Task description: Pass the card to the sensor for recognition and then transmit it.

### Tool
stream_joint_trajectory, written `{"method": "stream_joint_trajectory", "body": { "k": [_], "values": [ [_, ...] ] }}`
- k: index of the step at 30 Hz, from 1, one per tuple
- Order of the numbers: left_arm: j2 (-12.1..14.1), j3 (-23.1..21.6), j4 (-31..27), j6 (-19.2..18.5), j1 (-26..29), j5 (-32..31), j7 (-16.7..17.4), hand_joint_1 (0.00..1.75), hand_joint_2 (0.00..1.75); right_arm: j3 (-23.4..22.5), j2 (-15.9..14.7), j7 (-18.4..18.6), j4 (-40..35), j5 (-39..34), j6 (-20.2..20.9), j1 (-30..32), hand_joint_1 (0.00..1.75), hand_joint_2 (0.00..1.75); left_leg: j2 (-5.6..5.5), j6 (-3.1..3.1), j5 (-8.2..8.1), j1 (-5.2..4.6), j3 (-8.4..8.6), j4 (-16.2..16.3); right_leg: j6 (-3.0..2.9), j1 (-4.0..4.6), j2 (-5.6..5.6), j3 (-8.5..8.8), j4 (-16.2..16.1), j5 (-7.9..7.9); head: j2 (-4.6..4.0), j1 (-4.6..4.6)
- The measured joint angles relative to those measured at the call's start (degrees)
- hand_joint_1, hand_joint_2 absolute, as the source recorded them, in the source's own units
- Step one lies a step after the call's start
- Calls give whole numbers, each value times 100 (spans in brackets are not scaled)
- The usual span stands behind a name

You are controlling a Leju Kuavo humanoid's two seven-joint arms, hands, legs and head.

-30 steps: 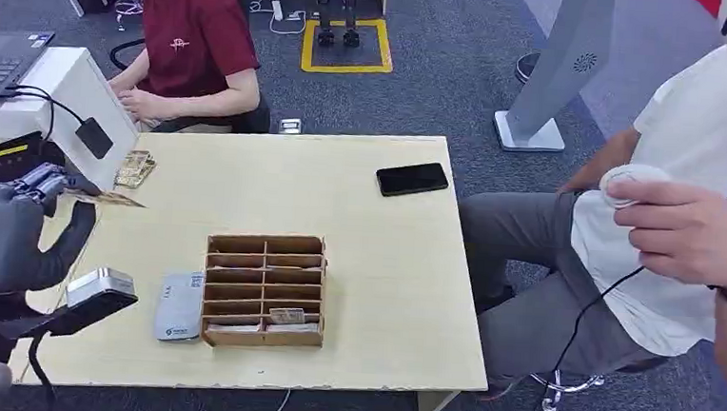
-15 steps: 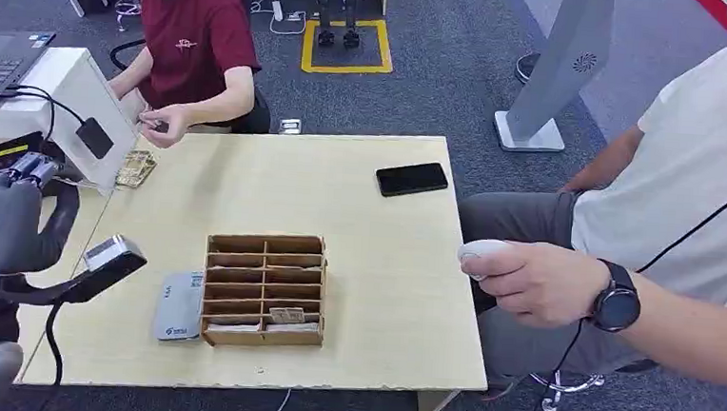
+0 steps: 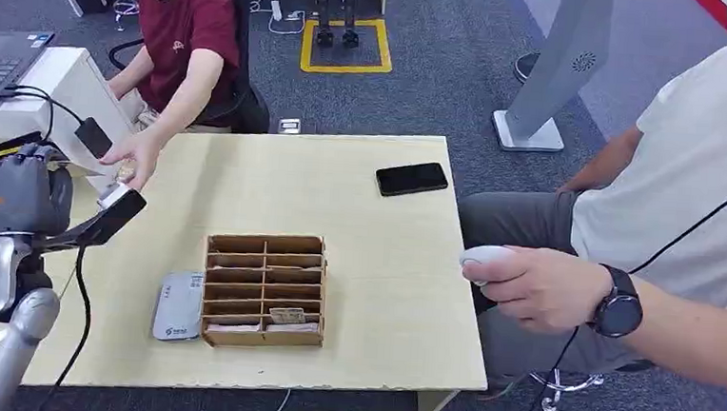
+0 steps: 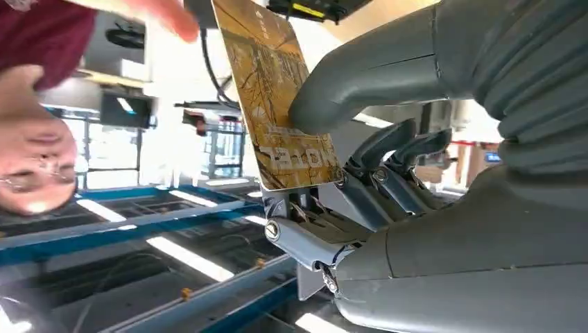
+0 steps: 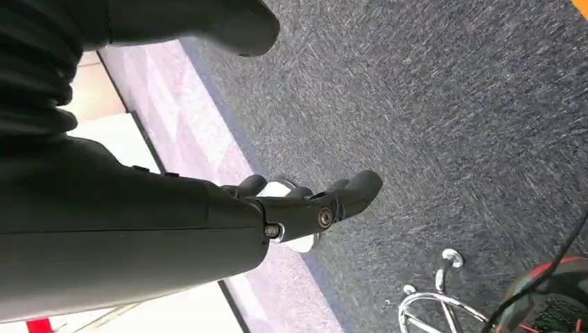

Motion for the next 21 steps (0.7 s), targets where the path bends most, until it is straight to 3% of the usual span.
{"method": "stream_joint_trajectory", "body": {
  "k": [17, 18, 19, 21],
  "values": [
    [-146, 33, 539, -22, -165, 122, -94, 175, 175, 55, 0, -7, 2, 0, -31, 2, 0, 175, 3, 0, -1, 0, -3, 0, 0, 0, 5, -6, -1, 0, 0, 2],
    [-157, 33, 557, -22, -176, 125, -96, 112, 175, 55, 0, -7, 2, 0, -31, 2, 0, 175, 2, 0, -1, 0, -3, 0, 0, 0, 4, -6, 0, 0, 0, 0],
    [-164, 33, 568, -24, -182, 129, -96, 0, 175, 55, 0, -7, 2, 0, -31, 1, 0, 175, 2, 0, -1, 0, -4, 0, 0, 0, 4, -6, 0, 0, 0, 2],
    [-166, 33, 581, -37, -188, 171, -142, 0, 175, 55, 0, -7, 2, 0, -31, 2, 0, 175, 2, 0, -1, 0, -4, 0, 0, 0, 4, -6, 0, 0, 0, 0]
  ]
}}
